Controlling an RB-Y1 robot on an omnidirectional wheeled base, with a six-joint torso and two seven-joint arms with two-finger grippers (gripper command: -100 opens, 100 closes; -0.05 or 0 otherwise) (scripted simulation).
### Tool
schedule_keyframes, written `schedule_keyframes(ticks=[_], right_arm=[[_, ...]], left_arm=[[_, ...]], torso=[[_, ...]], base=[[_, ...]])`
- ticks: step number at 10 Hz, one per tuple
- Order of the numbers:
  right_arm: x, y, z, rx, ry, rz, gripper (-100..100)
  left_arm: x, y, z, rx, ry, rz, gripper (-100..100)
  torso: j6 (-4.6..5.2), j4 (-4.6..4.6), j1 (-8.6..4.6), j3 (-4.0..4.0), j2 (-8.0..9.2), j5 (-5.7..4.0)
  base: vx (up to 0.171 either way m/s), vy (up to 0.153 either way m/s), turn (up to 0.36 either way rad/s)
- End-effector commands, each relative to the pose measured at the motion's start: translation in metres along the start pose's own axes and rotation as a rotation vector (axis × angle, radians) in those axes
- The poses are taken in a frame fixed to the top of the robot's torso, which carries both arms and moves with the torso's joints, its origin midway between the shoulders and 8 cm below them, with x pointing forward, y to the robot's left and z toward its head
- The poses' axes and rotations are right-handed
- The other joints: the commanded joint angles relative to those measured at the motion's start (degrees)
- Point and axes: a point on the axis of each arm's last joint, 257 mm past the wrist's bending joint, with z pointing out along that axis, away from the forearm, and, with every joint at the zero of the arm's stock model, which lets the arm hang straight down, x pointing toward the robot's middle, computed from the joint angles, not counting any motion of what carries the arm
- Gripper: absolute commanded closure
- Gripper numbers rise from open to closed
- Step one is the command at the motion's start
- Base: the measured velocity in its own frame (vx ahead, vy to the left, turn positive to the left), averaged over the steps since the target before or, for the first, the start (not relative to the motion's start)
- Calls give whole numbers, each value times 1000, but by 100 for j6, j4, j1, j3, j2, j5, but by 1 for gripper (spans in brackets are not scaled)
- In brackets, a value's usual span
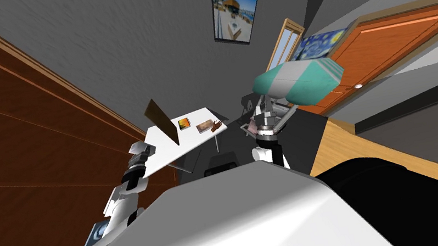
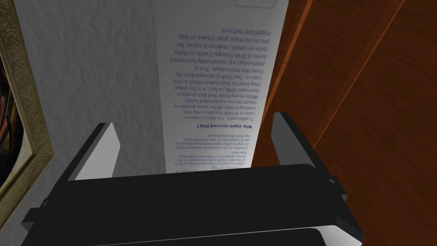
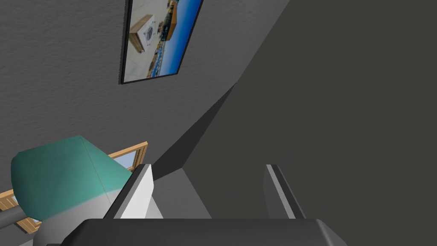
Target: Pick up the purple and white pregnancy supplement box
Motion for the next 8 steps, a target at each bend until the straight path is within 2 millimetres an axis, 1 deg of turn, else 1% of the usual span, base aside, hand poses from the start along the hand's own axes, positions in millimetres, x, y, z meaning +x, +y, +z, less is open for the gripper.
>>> schedule_keyframes(ticks=[1,2,4,5,6,7,8], right_arm=[[0,0,0,0,0,0,0],[0,0,0,0,0,0,0],[0,0,0,0,0,0,0],[0,0,0,0,0,0,0],[0,0,0,0,0,0,0],[0,0,0,0,0,0,0],[0,0,0,0,0,0,0]], left_arm=[[-20,12,6,-3,-31,-4,-100],[-25,9,8,4,-41,-1,-100],[-4,21,1,-25,-1,-15,-100],[-19,33,5,-32,-22,-25,-100],[-13,36,3,-40,-11,-29,-100],[-14,34,4,-36,-14,-25,-100],[-14,34,4,-36,-14,-26,100]], torso=[[0,0,0,0,0,0],[2,1,-11,1,2,-3],[-1,0,5,0,0,1],[-1,-1,14,-3,-4,3],[2,0,5,-2,-3,0],[0,0,1,-1,-1,0],[-1,0,8,-1,-2,1]], base=[[-19,-73,-103],[-23,-60,-47],[-4,-11,3],[-6,-35,-98],[-16,-45,-73],[-8,-18,-6],[-2,-1,18]])
